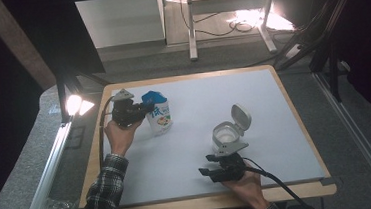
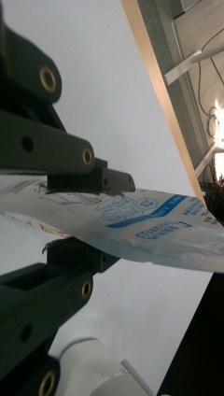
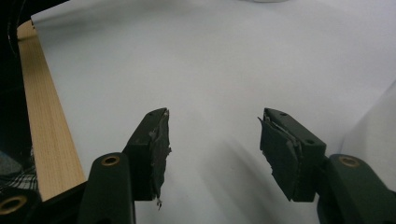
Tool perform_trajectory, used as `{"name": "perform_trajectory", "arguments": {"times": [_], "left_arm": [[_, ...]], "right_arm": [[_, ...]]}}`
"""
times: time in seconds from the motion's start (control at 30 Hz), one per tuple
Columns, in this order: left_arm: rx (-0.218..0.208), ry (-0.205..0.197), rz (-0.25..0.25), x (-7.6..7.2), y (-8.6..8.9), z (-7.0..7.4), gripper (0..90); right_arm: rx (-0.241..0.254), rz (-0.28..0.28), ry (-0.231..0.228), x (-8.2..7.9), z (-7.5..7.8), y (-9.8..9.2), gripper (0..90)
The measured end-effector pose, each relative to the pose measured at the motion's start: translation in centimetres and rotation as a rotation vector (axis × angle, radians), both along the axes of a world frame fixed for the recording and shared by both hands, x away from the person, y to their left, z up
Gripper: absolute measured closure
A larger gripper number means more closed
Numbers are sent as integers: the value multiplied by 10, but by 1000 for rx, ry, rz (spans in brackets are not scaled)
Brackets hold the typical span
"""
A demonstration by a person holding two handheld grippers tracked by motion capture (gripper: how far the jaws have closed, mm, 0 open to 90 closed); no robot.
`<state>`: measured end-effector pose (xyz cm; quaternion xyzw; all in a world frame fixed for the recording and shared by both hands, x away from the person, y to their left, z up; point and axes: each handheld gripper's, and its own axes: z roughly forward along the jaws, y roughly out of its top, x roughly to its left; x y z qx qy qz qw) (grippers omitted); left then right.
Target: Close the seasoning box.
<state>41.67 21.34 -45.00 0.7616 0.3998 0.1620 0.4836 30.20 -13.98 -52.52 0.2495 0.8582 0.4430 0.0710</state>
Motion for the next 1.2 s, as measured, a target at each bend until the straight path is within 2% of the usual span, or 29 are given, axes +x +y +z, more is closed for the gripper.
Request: {"name": "perform_trajectory", "arguments": {"times": [0.17, 0.4, 0.53, 0.63, 0.77, 0.9, 1.0, 1.2], "left_arm": [[19, -17, 11, -4, 0, -3, 591], [29, 0, 3, -12, 2, -8, 470], [51, 10, -11, -18, 1, -12, 405], [83, 17, -10, -24, 0, -15, 376], [89, 32, -17, -32, 0, -21, 355], [90, 59, -18, -42, 0, -28, 315], [88, 63, -6, -53, 1, -34, 282], [124, 91, -2, -72, 0, -48, 221]], "right_arm": [[-12, 0, -3, -2, 2, -1, 434], [-33, 3, -1, -4, 1, -5, 472], [-30, -5, 6, -5, 3, -11, 490], [-24, -14, 7, -6, 4, -17, 499], [-28, -22, 1, -8, 8, -26, 523], [-29, -35, 17, -9, 11, -36, 567], [-37, -47, 25, -8, 11, -43, 606], [-59, -64, 4, -10, 13, -57, 697]]}}
